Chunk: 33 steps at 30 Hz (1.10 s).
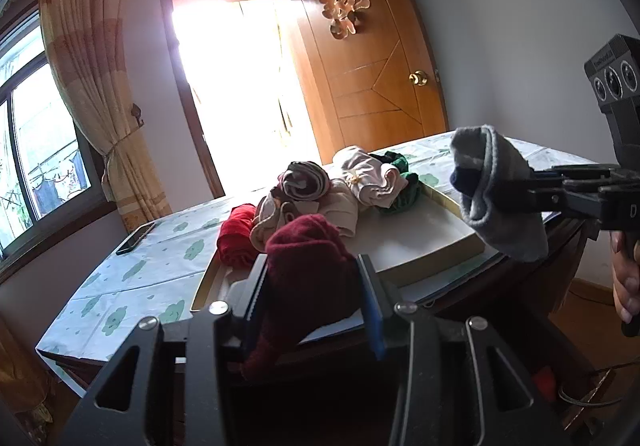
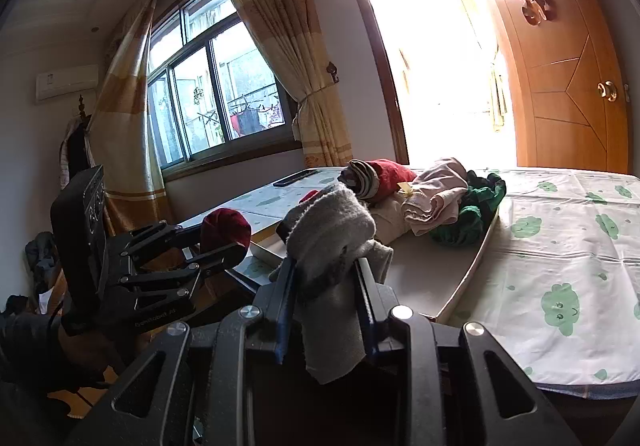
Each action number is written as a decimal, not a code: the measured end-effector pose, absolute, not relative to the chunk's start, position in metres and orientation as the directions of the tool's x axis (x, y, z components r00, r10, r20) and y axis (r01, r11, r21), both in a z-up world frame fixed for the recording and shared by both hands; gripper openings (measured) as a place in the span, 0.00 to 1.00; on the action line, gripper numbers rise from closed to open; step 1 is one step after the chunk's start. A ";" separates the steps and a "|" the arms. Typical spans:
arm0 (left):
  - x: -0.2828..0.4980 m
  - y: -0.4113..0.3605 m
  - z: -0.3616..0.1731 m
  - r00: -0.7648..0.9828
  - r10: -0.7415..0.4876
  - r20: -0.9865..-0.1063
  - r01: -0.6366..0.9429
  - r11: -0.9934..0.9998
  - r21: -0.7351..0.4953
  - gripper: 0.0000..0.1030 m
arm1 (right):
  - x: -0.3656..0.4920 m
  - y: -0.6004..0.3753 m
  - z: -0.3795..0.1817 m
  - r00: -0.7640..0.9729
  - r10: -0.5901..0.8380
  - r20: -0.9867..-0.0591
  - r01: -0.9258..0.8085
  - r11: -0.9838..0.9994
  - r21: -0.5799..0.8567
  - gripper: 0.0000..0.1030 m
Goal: Take underwear out of drawer
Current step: 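Carry both held items over the beige tray and lower them in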
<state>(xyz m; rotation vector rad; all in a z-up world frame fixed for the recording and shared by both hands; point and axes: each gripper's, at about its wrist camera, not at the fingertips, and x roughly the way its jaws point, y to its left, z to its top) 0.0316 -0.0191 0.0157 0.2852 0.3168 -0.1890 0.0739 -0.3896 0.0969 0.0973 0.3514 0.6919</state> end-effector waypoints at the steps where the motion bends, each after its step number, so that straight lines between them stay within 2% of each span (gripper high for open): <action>1: 0.034 -0.020 0.015 0.931 -0.140 -0.337 0.230 0.942 0.245 0.40 | 0.075 -0.390 0.097 0.714 0.639 -0.286 -0.606 0.769 0.204 0.30; 17: 0.080 -0.034 0.025 0.908 -0.138 -0.396 0.247 0.939 0.240 0.40 | 0.106 -0.390 0.104 0.718 0.617 -0.324 -0.582 0.786 0.209 0.30; 27: 0.096 -0.050 0.030 0.905 -0.133 -0.404 0.255 0.930 0.264 0.40 | 0.121 -0.396 0.109 0.726 0.597 -0.343 -0.559 0.802 0.213 0.30; 33: 0.115 -0.057 0.031 0.885 -0.143 -0.444 0.269 0.934 0.234 0.40 | 0.139 -0.394 0.110 0.721 0.573 -0.389 -0.537 0.817 0.209 0.30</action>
